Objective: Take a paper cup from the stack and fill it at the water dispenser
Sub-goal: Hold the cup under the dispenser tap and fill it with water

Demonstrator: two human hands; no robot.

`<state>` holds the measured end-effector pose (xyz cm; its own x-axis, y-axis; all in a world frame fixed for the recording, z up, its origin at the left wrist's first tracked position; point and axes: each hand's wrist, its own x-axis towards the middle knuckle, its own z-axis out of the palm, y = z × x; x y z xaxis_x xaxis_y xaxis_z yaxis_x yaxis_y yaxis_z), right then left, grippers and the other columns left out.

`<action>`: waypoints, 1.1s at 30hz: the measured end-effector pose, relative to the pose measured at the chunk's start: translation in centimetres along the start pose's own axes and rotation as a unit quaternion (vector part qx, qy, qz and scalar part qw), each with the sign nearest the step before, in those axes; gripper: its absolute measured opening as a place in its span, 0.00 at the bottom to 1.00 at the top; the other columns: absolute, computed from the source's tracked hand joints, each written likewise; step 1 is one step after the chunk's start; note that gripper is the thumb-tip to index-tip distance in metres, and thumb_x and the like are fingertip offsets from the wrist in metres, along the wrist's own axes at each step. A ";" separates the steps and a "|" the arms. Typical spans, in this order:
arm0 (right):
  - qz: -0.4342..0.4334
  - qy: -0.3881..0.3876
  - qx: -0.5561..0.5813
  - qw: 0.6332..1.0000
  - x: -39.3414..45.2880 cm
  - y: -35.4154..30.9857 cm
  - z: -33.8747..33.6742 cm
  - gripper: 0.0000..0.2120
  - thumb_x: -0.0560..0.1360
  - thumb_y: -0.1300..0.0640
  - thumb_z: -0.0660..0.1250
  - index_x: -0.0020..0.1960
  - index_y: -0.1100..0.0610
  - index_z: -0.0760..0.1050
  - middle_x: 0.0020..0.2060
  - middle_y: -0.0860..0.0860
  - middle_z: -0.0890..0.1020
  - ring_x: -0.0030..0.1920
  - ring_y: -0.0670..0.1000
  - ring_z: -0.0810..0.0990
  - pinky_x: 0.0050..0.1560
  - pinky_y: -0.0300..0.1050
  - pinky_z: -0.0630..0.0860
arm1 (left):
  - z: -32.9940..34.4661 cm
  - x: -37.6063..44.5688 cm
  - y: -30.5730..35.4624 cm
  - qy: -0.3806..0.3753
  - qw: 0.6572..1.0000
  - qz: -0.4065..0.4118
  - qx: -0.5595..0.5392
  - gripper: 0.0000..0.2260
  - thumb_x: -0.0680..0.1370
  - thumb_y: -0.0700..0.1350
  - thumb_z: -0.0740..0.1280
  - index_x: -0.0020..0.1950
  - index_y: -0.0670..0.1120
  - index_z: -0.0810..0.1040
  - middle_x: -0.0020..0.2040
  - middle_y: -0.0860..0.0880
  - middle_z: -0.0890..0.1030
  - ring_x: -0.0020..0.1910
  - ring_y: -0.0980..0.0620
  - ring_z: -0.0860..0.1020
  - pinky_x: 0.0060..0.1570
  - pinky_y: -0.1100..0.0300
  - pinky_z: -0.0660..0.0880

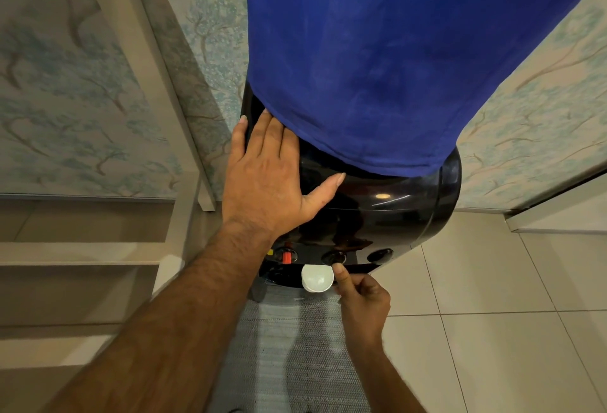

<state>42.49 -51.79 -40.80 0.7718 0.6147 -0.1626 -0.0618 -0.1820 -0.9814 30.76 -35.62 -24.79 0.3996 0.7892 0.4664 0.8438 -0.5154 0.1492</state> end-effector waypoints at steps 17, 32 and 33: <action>-0.002 -0.126 -0.231 0.965 3.5 9.5 2.1 0.41 0.48 0.39 0.83 0.56 0.47 0.71 0.49 0.45 0.81 0.49 0.45 0.81 0.43 0.36 0.77 | 0.4 -0.1 0.0 0.021 1.000 0.002 -0.007 0.43 0.75 0.72 0.56 0.75 0.39 0.68 0.76 0.39 0.70 0.77 0.43 0.65 0.78 0.41 0.56; 0.036 -0.108 -0.180 0.977 3.6 10.8 2.7 0.36 0.54 0.50 0.86 0.55 0.46 0.71 0.50 0.49 0.82 0.49 0.49 0.82 0.42 0.40 0.80 | 0.1 -0.1 0.0 0.009 1.000 0.000 -0.005 0.43 0.76 0.72 0.55 0.75 0.39 0.68 0.76 0.40 0.70 0.78 0.43 0.65 0.78 0.42 0.55; 0.036 -0.107 -0.175 0.978 3.5 10.7 2.7 0.36 0.54 0.50 0.86 0.56 0.47 0.71 0.50 0.49 0.82 0.50 0.48 0.82 0.42 0.38 0.79 | 0.2 -0.1 0.0 0.009 1.000 0.000 -0.004 0.42 0.76 0.72 0.55 0.75 0.39 0.68 0.76 0.40 0.70 0.78 0.43 0.65 0.78 0.42 0.55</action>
<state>42.82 -49.57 -52.19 0.6205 0.7305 -0.2851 0.1380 -0.4597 -0.8773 30.78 -35.63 -24.96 0.3928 0.7830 0.4824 0.8406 -0.5184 0.1569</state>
